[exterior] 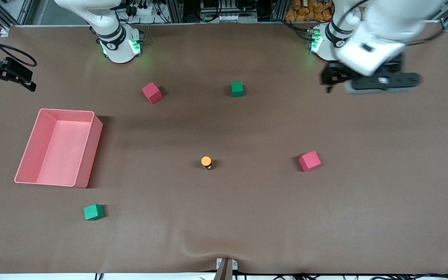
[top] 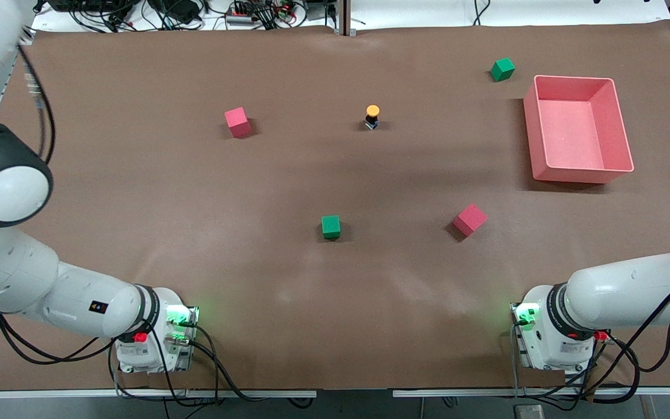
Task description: Place and upright button with both arms
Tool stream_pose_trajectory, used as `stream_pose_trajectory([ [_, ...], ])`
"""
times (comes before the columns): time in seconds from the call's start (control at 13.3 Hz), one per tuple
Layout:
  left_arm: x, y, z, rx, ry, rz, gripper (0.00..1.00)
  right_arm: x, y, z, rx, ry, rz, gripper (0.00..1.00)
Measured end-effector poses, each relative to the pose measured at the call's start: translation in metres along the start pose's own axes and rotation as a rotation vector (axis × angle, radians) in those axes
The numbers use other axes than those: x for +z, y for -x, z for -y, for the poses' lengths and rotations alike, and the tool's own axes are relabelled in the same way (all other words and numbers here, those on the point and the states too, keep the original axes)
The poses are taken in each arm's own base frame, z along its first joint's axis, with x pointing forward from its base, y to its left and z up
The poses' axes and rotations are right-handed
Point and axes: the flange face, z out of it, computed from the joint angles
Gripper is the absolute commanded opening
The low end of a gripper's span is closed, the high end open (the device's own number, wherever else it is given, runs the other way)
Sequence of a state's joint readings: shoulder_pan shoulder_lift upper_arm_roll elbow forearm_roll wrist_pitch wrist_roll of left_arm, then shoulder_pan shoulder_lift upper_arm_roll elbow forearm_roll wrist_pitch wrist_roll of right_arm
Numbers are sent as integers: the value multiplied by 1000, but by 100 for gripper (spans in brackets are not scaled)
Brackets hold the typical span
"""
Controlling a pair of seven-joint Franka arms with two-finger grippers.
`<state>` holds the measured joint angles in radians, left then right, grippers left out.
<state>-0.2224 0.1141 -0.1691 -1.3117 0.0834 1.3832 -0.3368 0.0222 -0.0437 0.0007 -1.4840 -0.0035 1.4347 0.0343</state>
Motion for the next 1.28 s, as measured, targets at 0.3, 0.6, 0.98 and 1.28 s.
stream_pose_trajectory([
  [0.3, 17, -4, 95, 5, 63, 30, 100, 0, 0, -1, 1, 0, 1, 100],
  [0.6, 34, 8, 132, -31, 111, 46, 100, 2, 1, -4, 7, 0, 14, 100],
  [0.98, 33, 27, 136, -42, 102, 39, 100, 2, 1, -4, 8, 0, 15, 100],
  [1.28, 24, 27, 143, 6, 71, 2, 100, 2, 1, -5, 8, 0, 16, 100],
])
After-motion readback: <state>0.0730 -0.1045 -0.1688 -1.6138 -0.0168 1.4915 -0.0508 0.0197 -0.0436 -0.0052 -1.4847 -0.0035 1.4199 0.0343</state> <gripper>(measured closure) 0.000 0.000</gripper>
